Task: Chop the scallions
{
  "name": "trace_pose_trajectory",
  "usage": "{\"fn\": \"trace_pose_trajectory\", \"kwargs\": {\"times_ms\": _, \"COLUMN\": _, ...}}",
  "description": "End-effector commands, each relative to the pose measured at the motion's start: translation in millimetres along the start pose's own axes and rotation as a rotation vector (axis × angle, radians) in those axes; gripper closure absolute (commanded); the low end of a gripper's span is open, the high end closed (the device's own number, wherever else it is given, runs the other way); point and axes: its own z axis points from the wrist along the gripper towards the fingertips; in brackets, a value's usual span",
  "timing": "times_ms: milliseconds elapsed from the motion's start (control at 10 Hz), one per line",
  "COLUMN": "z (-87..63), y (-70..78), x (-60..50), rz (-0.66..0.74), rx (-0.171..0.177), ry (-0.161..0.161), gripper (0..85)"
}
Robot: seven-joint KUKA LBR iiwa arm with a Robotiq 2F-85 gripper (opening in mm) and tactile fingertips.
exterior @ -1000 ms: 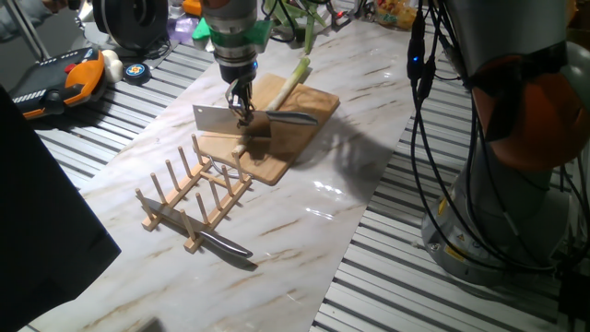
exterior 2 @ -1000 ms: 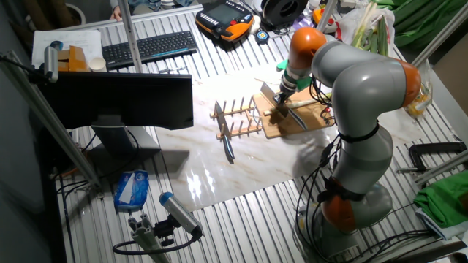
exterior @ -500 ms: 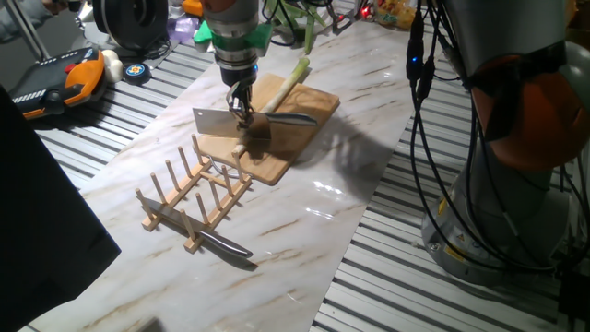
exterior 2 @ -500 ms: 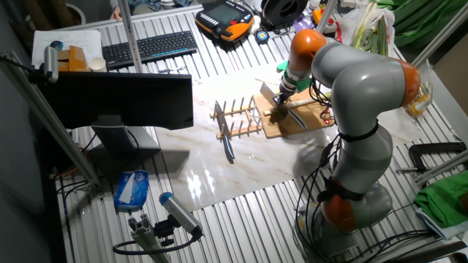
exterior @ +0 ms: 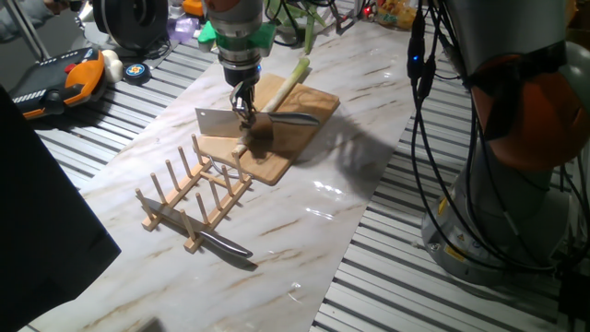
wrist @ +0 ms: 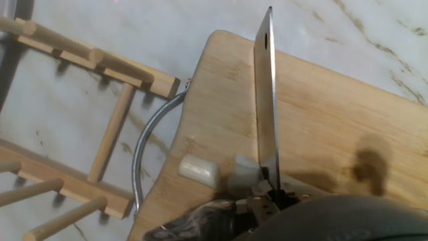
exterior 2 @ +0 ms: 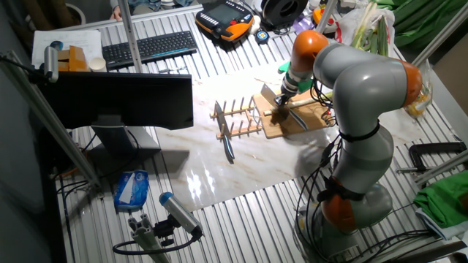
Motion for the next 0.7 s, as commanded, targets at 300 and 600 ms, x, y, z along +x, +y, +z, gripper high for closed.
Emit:
{"fn": "trace_pose_trajectory", "kwargs": {"times_ms": 300, "z": -0.2, "y": 3.2, "x": -8.7, "rz": 0.004, "rx": 0.002, "ry": 0.000, "gripper": 84.3}}
{"fn": "trace_pose_trajectory", "kwargs": {"times_ms": 600, "z": -1.6, "y": 2.8, "x": -9.9, "rz": 0.004, "rx": 0.005, "ry": 0.001, "gripper": 84.3}}
